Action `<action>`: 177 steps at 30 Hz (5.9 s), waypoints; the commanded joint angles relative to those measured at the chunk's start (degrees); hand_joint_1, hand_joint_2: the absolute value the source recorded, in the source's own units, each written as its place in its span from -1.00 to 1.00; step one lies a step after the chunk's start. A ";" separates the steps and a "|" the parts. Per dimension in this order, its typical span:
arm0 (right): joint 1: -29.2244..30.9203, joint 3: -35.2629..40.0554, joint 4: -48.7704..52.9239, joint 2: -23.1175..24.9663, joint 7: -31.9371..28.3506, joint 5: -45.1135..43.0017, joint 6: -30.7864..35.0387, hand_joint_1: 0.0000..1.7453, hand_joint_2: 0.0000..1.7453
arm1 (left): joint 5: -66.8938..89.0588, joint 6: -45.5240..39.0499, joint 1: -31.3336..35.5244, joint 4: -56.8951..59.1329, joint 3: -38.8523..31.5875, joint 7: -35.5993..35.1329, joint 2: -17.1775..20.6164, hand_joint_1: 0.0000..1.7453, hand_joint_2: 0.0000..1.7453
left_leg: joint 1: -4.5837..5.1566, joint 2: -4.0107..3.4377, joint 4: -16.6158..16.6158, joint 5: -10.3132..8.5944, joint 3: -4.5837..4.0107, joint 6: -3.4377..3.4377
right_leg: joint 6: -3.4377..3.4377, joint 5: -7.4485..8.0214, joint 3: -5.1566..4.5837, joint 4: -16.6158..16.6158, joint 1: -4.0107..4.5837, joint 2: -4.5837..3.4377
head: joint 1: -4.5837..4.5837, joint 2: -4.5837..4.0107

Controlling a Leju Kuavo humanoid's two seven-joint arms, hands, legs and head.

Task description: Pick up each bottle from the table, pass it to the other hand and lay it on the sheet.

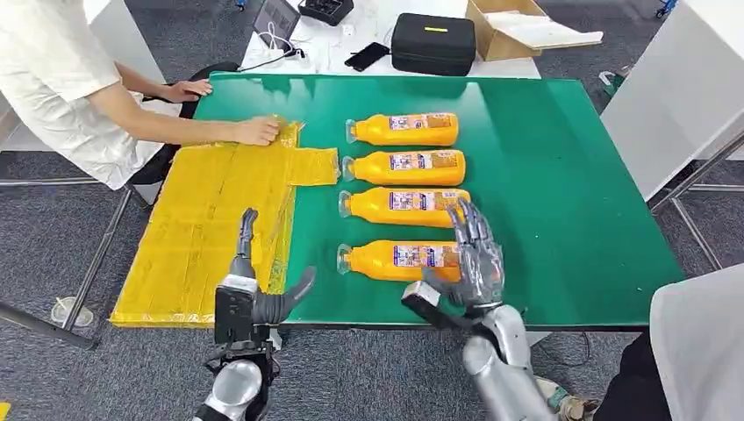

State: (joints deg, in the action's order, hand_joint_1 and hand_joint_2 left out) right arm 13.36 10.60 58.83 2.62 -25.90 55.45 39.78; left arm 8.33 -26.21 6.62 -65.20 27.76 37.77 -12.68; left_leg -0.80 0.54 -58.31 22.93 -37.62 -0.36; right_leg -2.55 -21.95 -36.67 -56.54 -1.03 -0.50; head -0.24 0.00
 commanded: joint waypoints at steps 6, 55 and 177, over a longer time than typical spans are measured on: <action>6.17 8.12 -9.74 -5.01 4.18 -0.89 -3.73 -1.00 1.00 | 0.64 0.38 2.58 6.06 0.71 -3.56 -0.31 -1.00 1.00 | -0.03 -0.10 0.03 0.16 0.44 -0.06 | 0.13 -0.16 0.43 0.04 0.08 -0.01 | 0.00 0.00; 6.56 9.77 -13.22 -6.34 10.87 -3.40 -12.97 -1.00 1.00 | 4.35 0.54 2.15 4.57 1.67 -6.32 -0.17 -1.00 1.00 | -0.03 -0.10 0.03 0.13 0.25 -0.02 | 0.11 -0.11 0.24 0.02 0.05 -0.03 | -0.02 0.00; 0.96 19.01 2.53 -0.17 -3.36 -33.80 -29.53 1.00 1.00 | -41.70 31.01 2.27 -0.14 -4.97 -8.17 0.00 -1.00 1.00 | -0.09 -0.20 -0.02 0.36 0.65 0.02 | 0.11 -0.37 0.64 -0.02 0.12 -0.16 | -0.02 0.00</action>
State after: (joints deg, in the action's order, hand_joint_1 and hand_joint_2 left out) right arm 11.22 26.49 66.47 1.29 -28.92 22.56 11.85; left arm -32.50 2.71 8.27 -60.28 25.18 28.42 -13.31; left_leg -0.86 0.53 -58.30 23.12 -37.35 -0.31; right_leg -2.60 -22.20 -36.37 -56.55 -0.98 -0.59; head -0.26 0.00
